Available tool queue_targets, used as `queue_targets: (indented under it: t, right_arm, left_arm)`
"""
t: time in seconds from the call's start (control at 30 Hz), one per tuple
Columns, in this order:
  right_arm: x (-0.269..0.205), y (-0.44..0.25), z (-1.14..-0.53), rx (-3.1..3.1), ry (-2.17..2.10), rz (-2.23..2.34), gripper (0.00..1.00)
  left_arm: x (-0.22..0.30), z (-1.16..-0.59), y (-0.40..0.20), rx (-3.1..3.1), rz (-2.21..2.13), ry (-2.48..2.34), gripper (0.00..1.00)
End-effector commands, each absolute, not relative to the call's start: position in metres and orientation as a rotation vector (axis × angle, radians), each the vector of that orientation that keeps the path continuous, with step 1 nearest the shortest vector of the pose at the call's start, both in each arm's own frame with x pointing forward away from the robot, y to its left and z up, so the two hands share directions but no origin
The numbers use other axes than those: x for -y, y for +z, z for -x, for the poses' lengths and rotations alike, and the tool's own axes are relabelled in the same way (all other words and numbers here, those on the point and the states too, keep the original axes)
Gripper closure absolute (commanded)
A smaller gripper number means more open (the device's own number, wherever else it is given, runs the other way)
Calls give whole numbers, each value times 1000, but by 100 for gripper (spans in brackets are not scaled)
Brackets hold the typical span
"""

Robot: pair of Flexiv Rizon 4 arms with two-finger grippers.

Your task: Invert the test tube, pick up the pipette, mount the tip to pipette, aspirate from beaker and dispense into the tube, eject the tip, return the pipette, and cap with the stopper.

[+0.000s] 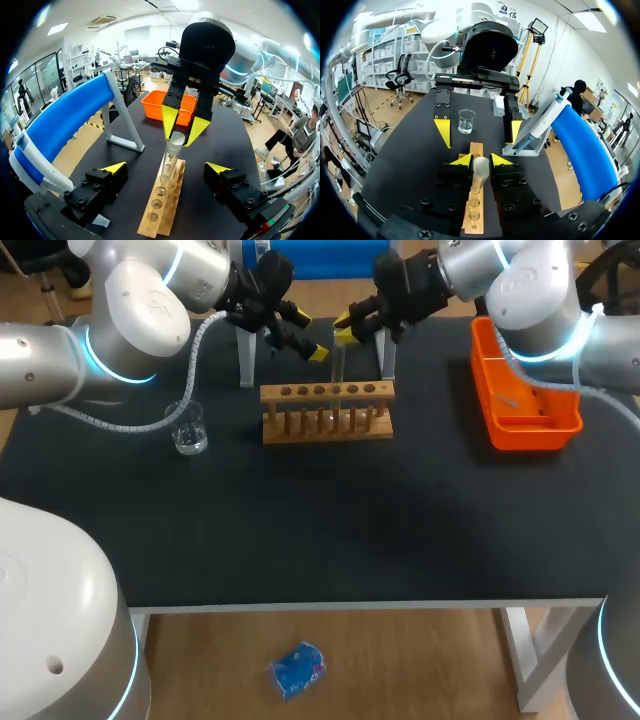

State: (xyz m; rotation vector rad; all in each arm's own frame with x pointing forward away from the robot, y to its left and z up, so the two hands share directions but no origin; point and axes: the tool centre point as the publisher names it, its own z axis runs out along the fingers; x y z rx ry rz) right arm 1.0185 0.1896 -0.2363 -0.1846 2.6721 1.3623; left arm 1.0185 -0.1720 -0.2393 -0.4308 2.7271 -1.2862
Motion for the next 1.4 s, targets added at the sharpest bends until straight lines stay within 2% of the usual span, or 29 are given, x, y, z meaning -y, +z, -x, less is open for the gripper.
queue_targets:
  t: [0.03,0.97,1.0,1.03,1.07,1.13,1.4]
  right_arm:
    - [-188,-247,-1019,-2679,1362,184,100]
    - [-184,-263,-1015,-2714,1364,139,100]
    - [-184,-261,-1015,-2710,1369,139,79]
    - [-184,-260,-1015,-2708,1371,140,51]
    - [-184,-259,-1015,-2704,1372,143,17]
    - [-183,-256,-1015,-2694,1376,144,0]
    - [-180,-245,-1011,-2661,1419,137,0]
  left_arm:
    - [172,-1019,-238,-2733,432,-1281,0]
    - [172,-1019,-238,-2733,432,-1281,0]
    - [172,-1019,-238,-2733,432,-1281,0]
    - [172,-1019,-238,-2733,432,-1281,0]
    - [172,-1019,-238,-2733,432,-1281,0]
    - [172,-1019,-238,-2733,432,-1281,0]
    - [172,-1019,-238,-2733,432,-1281,0]
